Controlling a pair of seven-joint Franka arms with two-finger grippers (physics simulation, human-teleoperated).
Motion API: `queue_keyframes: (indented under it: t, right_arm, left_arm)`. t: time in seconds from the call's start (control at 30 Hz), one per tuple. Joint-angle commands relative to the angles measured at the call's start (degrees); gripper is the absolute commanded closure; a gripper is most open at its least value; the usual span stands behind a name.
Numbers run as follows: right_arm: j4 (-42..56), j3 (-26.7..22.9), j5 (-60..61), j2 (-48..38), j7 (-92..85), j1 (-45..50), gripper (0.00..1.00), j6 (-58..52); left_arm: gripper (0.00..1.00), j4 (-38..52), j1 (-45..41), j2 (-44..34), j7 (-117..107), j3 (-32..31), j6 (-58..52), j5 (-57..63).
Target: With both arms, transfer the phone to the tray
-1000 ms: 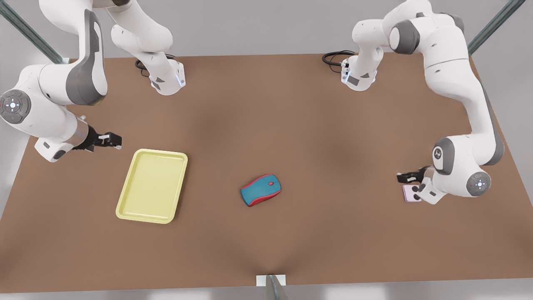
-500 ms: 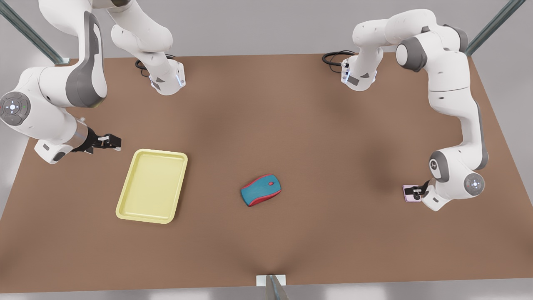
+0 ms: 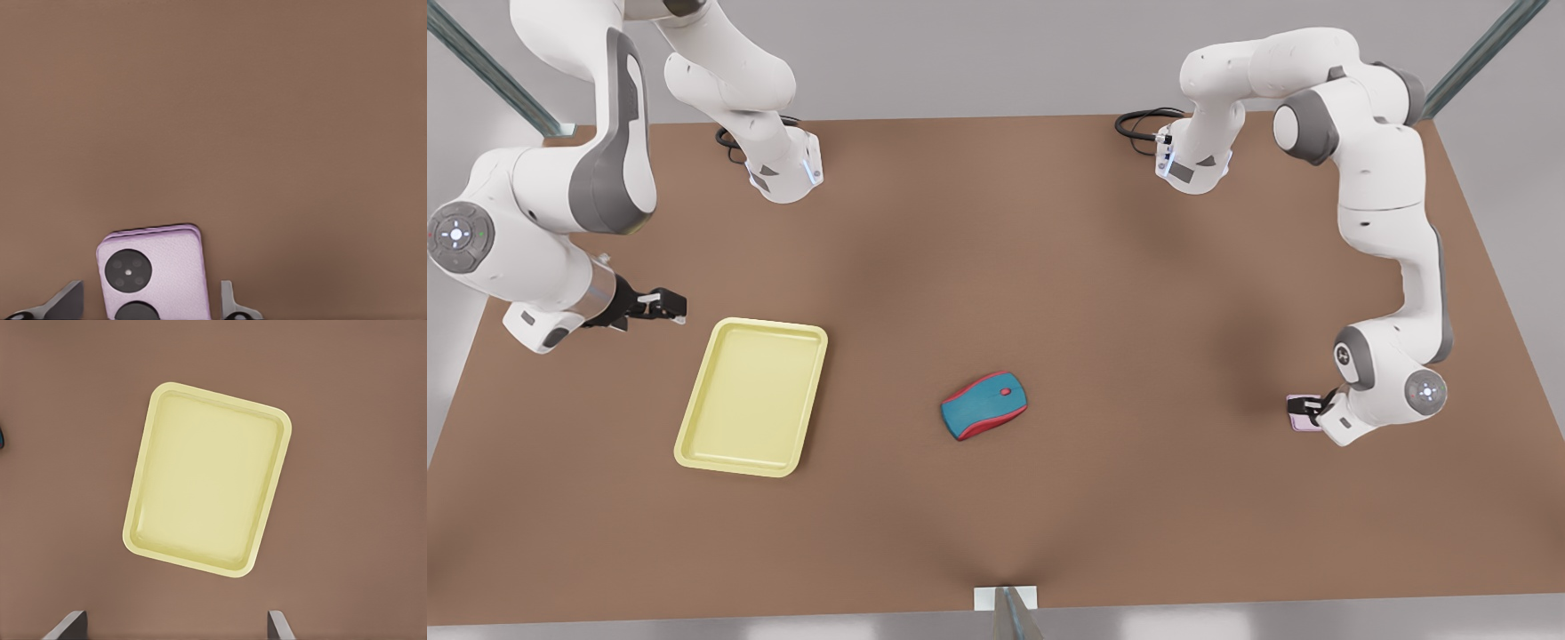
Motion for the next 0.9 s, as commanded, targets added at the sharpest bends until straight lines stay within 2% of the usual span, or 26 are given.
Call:
queue_keyframes:
  t: [0.0, 0.33, 0.37, 0.4, 0.43, 0.87]
  right_arm:
    - [0.0, 0.1, 0.0, 0.0, -0.8, 0.0, 0.00, 0.3]
    - [-0.3, 0.1, 0.0, 0.0, -0.8, 0.0, 0.00, 0.3]
    - [-0.3, 0.1, 0.0, 0.0, -0.8, 0.0, 0.00, 0.3]
    - [-0.3, 0.1, 0.0, 0.0, -0.8, 0.0, 0.00, 0.3]
    - [-0.3, 0.1, 0.0, 0.0, -0.8, 0.0, 0.00, 0.3]
    - [-0.4, 0.1, 0.0, 0.6, -0.8, 0.1, 0.00, 1.3]
  left_arm:
    - [0.00, 0.0, 0.0, 0.6, 5.5, 0.0, 2.2, -0.2]
    - [0.00, 0.0, 0.0, 1.5, -4.9, 0.0, 2.5, -0.2]
    - [0.01, 0.0, 0.0, 1.5, -5.4, 0.0, 2.5, 0.3]
    - [0.07, 0.0, 0.0, 1.5, -5.8, 0.0, 2.5, 0.4]
    - [0.07, 0.1, 0.0, 1.5, -6.8, -0.1, 2.5, 0.5]
    - [0.07, 0.1, -0.3, 1.5, -17.7, -1.1, 2.5, 0.6]
